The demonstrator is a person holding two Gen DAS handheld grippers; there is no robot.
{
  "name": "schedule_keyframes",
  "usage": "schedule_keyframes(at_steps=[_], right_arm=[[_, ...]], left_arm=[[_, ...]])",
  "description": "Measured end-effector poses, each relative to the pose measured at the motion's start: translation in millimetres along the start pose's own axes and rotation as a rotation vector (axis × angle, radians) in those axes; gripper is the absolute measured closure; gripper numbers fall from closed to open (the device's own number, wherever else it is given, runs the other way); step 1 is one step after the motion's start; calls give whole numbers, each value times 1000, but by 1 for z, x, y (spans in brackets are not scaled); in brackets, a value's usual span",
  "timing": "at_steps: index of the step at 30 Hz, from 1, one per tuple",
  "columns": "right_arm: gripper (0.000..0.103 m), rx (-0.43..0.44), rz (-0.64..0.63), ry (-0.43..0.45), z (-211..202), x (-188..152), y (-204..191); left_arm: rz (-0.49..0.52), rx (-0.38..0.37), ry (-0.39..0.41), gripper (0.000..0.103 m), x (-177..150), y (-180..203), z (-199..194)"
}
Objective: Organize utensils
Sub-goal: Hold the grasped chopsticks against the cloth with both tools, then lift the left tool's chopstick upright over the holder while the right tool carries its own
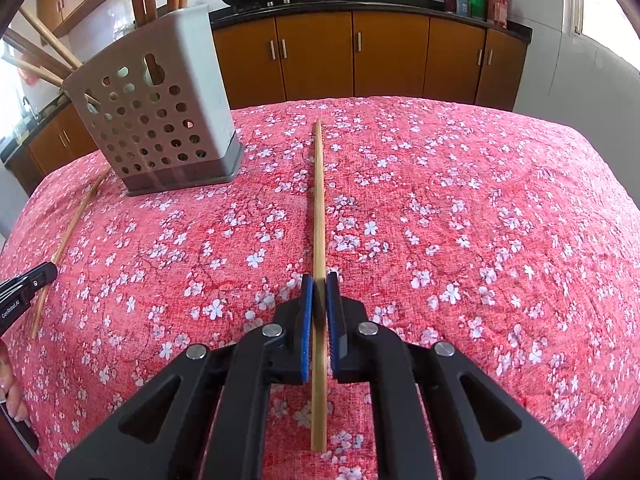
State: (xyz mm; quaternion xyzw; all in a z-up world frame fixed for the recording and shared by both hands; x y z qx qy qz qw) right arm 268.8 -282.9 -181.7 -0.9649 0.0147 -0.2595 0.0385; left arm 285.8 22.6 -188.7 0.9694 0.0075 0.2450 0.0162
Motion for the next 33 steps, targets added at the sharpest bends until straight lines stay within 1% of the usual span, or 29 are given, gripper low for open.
schedule_keyframes(at_steps=[13, 14, 25, 28, 30, 33], right_arm=[[95, 3, 0, -1, -3, -5, -2], [95, 2, -1, -1, -3, -4, -2], [95, -4, -5, -2, -5, -6, -3], [95, -20, -26, -1, -7, -5, -4], [95, -11, -23, 18, -14, -3, -4], [95, 2, -20, 89, -40, 7, -6]], left_arm=[[-12, -17, 1, 92, -1, -1, -1], [-12, -18, 1, 93, -2, 0, -2], [-11, -16, 0, 93, -3, 2, -4], [15, -4, -5, 94, -3, 4, -5], [13, 0, -11, 94, -4, 2, -8], [9, -12, 23, 94, 0, -1, -24]])
Point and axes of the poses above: each gripper's, at about its wrist camera, not at the fingertips, and z roughly the way its jaws point, y to its right, x to its top, the point moved 10 cm from there along z, roughly the way its jaws point, and after that the axes turned 11 degrees about -y, right-handed, at the moved point
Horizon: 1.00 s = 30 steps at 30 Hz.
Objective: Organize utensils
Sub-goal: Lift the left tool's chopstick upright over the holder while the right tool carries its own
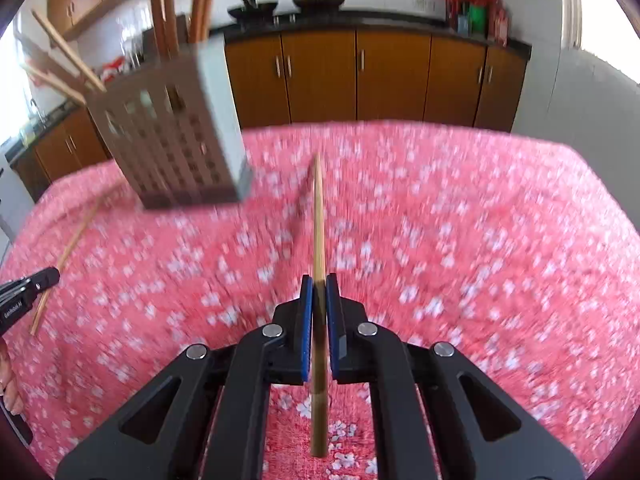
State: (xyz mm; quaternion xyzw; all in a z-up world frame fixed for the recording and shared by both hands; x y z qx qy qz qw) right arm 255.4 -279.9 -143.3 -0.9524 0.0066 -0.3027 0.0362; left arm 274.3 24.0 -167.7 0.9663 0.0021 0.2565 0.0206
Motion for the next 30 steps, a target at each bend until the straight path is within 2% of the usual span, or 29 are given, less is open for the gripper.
schedule_keyframes(at_steps=[11, 19, 30], right_arm=[[95, 15, -15, 160, -55, 29, -9], [95, 90, 8, 317, -112, 65, -15], [95, 244, -22, 474, -184, 105, -50]], left_arm=[[41, -18, 167, 95, 26, 6, -67], [61, -47, 336, 95, 58, 16, -138], [55, -163, 470, 95, 91, 44, -212]])
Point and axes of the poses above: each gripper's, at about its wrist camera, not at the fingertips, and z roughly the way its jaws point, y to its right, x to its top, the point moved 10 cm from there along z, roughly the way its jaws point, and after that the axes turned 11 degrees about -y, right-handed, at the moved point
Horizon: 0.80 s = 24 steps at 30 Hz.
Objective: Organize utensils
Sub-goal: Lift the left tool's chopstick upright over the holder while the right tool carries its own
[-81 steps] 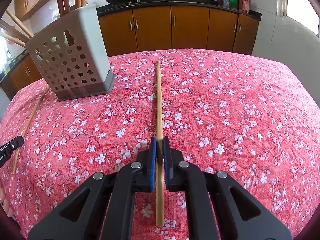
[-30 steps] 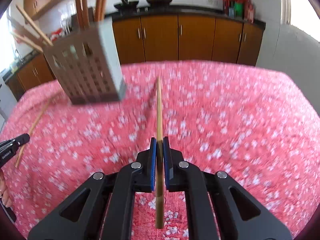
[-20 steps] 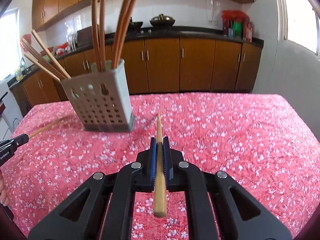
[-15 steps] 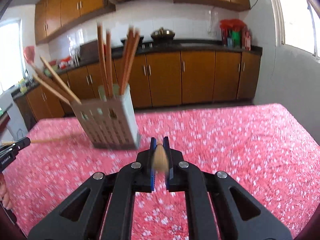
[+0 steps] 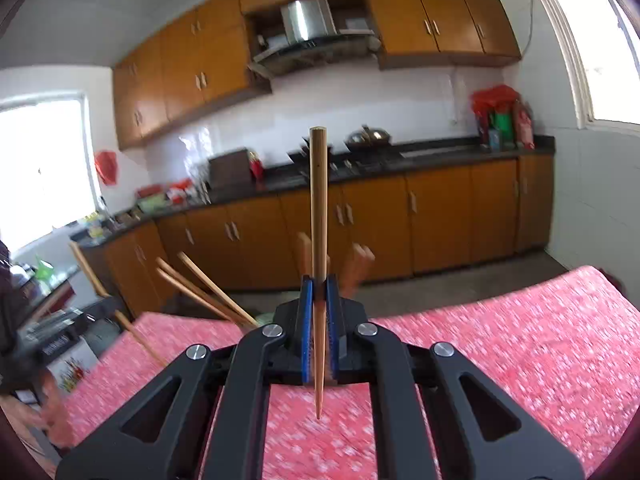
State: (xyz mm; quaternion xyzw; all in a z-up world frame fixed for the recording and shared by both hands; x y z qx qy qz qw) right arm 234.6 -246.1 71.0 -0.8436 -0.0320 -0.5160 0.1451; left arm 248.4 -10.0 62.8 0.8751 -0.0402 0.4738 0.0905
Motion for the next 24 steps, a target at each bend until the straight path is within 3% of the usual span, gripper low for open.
schedule_keyframes(at_steps=[7, 11, 17, 24], right_arm=[[95, 15, -33, 180, -12, 62, -32], [95, -11, -31, 213, 3, 80, -30], [95, -47, -21, 157, 45, 71, -18], [95, -48, -38, 76, 71, 47, -13]], left_arm=[[-22, -50, 144, 95, 63, 34, -17], [-21, -56, 211, 95, 95, 51, -13], [-31, -48, 205, 95, 110, 56, 29], [-57, -56, 119, 95, 90, 46, 74]])
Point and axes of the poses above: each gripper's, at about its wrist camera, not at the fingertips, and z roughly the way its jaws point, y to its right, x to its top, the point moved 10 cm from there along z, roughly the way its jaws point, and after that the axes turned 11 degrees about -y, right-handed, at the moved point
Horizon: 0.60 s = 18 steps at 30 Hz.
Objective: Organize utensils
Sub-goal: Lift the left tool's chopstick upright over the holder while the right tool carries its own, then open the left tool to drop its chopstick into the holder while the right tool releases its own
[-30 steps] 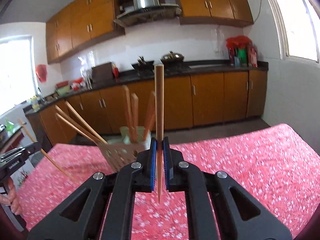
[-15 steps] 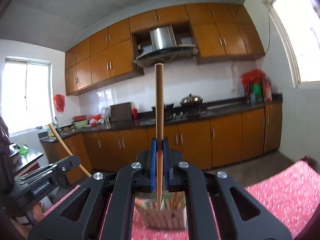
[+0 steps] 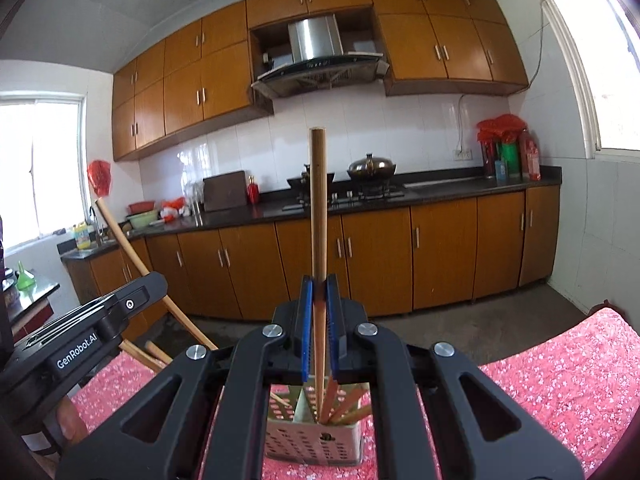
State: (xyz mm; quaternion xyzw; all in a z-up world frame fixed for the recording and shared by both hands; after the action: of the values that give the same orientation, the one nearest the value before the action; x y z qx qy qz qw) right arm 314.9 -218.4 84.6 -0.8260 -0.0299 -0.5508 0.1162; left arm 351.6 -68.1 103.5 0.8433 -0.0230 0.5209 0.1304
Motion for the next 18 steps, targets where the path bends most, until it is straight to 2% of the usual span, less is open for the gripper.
schedule_keyframes(at_steps=[3, 4, 6, 9, 10, 11, 12, 16, 17, 18], right_arm=[[93, 2, 10, -4, -3, -1, 1], [89, 0, 16, -3, -5, 0, 3], [83, -2, 30, 9, -12, 5, 6], [72, -11, 40, 34, -27, 12, 13], [64, -18, 41, 45, -35, 15, 15], [55, -25, 42, 52, -42, 16, 16], [52, -30, 42, 57, -49, 16, 17], [35, -56, 14, 41, -76, 1, 16], [27, -61, 7, 33, -80, -4, 14], [24, -67, 2, 24, -85, -12, 12]], left_arm=[[4, 0, 6, 90, 0, -2, -2], [6, 4, 10, 87, 1, -3, -4], [9, 13, 24, 76, 4, -4, -12], [9, 35, 35, 66, 6, -10, -28], [9, 42, 36, 64, 7, -13, -35], [7, 46, 38, 57, 6, -16, -41], [6, 56, 42, 49, 5, -20, -51], [3, 84, 40, 37, -10, -37, -84], [4, 85, 37, 32, -16, -39, -91], [7, 91, 32, 26, -23, -42, -99]])
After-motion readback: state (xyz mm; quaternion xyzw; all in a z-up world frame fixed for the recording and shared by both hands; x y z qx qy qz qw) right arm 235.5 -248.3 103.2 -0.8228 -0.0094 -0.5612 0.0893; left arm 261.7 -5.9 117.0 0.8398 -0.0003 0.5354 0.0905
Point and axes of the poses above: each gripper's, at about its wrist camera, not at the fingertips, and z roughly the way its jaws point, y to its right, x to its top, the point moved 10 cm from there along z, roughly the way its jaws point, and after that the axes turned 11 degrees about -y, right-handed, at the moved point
